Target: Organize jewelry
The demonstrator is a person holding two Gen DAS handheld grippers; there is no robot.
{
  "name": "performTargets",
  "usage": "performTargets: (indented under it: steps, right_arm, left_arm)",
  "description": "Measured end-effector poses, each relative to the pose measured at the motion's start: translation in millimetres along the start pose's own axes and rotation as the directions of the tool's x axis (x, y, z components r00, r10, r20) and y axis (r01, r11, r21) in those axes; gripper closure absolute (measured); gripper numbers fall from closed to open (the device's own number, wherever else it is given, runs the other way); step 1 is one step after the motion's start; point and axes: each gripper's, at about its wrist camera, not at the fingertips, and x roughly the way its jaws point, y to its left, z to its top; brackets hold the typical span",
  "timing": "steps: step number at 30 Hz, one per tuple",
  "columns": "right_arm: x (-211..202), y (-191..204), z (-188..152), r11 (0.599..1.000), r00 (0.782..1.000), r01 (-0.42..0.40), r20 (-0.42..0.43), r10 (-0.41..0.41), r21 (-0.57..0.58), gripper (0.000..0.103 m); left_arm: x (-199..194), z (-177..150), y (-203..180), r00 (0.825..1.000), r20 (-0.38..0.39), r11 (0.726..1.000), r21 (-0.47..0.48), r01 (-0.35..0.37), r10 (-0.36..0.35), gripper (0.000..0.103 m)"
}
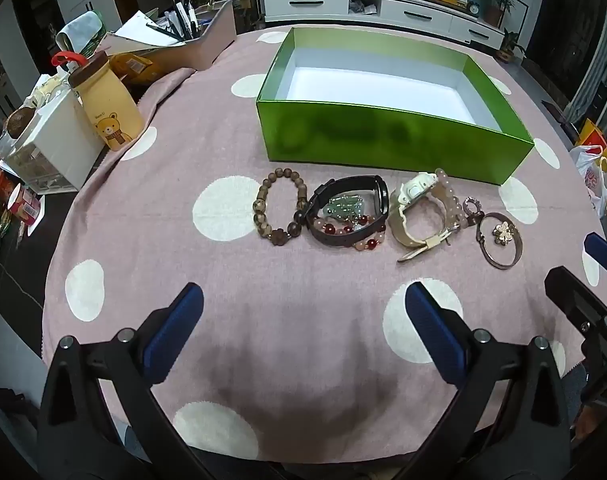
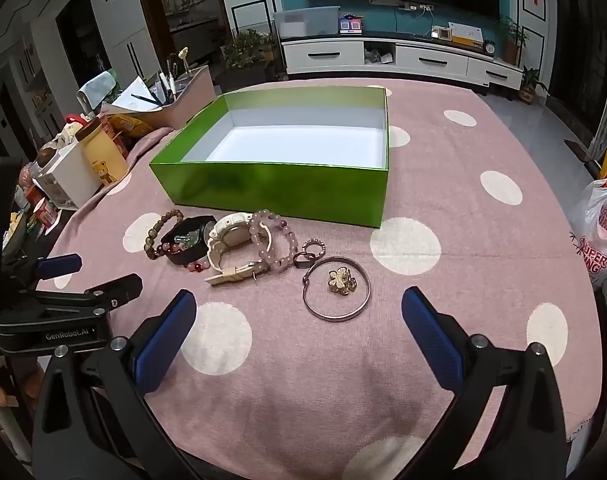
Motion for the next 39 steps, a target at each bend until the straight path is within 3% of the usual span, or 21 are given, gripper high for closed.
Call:
performTargets:
  steps: [39]
  right_arm:
    - [-3.4, 2.3, -1.4, 1.0, 1.0, 0.01, -0.002, -0.01, 0.002, 0.001]
  left_arm:
    - [-5.3, -2.9, -3.8, 1.0, 0.017, 1.0, 0.025, -0.018, 0.017, 0.002]
